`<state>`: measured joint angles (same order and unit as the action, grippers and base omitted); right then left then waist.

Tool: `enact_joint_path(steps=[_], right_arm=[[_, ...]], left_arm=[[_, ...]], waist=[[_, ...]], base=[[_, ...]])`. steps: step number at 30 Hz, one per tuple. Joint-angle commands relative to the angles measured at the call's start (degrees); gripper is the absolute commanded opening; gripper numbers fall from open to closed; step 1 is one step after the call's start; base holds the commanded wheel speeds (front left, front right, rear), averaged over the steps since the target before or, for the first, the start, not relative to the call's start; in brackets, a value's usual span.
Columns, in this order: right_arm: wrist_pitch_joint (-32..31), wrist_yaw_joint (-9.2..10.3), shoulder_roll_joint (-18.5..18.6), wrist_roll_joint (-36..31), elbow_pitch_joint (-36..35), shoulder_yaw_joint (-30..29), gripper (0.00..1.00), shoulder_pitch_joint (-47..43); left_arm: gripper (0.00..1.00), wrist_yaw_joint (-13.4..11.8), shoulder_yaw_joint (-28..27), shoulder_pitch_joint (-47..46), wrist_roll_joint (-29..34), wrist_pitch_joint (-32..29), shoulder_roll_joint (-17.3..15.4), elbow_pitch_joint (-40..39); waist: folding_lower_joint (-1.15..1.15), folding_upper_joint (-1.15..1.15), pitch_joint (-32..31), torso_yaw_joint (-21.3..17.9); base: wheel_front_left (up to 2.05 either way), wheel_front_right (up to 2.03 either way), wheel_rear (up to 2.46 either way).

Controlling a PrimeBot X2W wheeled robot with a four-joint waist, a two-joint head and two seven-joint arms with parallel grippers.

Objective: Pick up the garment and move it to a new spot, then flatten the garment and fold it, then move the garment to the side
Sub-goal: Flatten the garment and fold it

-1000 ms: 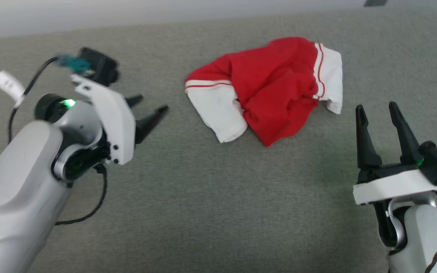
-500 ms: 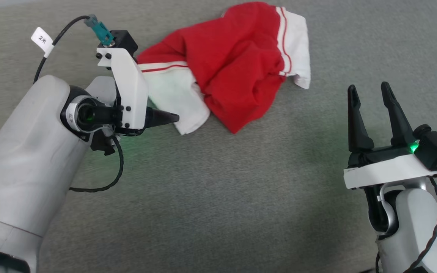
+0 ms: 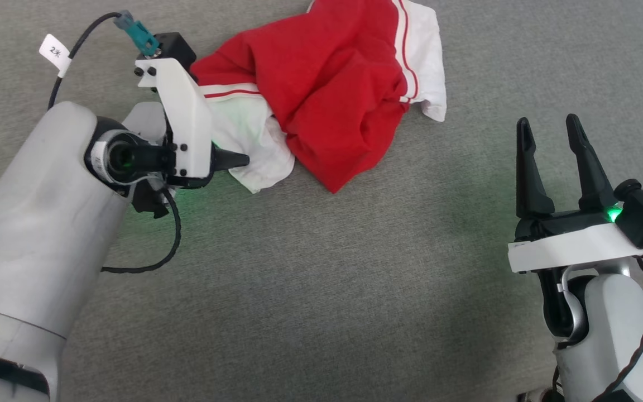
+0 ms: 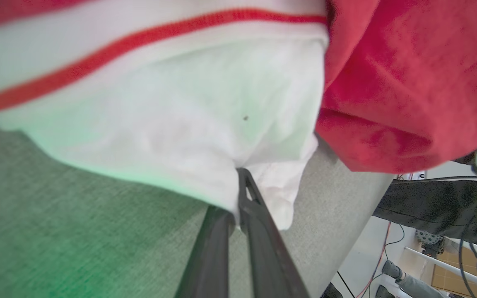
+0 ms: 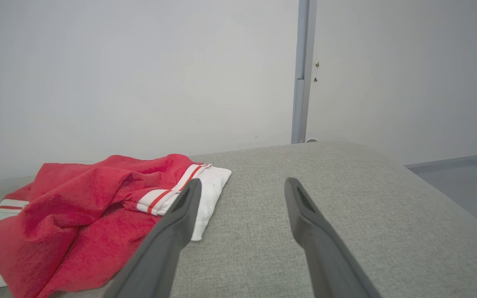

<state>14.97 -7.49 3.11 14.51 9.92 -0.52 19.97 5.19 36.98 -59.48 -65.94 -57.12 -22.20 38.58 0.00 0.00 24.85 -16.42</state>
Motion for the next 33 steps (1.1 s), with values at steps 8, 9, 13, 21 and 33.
enact_joint_path(steps=[8, 9, 13, 21, 33], right_arm=[[0.28, -0.01, -0.16, -1.56, 0.1, -0.33, 1.0, -0.5], [0.28, -0.01, -0.15, -1.65, 0.08, -0.34, 1.0, -0.6], [0.28, -0.01, -0.17, -1.83, 0.15, -0.25, 1.0, -0.64], [0.29, -0.01, -0.11, -1.55, -0.02, 0.63, 1.0, -0.08], [0.29, -0.01, 0.12, -1.92, -0.79, -0.85, 1.0, -0.93]], left_arm=[[0.0, 1.35, 0.27, -3.33, 3.13, 1.95, -4.64, 1.93], [0.0, 1.4, 0.17, -3.99, 3.4, 2.03, -5.61, 2.13], [0.0, 1.41, -0.28, -5.79, 4.65, 1.65, -9.29, 3.13], [0.0, -0.77, 0.97, -7.07, 9.33, 2.25, -16.98, 6.57], [0.73, -0.58, 1.74, -6.04, 11.14, 6.17, -18.62, 10.44]], waist=[[0.0, 0.0, -2.19, 3.38], [0.0, 0.0, -2.35, 3.74], [0.0, 0.0, -2.66, 4.51], [0.0, 0.0, -1.44, 3.3], [0.0, 0.0, -0.11, 2.4]], base=[[0.0, 0.0, 0.0], [0.0, 0.0, 0.0], [0.0, 0.0, 0.0], [0.0, 0.0, 0.0], [0.0, 0.0, 0.0]])
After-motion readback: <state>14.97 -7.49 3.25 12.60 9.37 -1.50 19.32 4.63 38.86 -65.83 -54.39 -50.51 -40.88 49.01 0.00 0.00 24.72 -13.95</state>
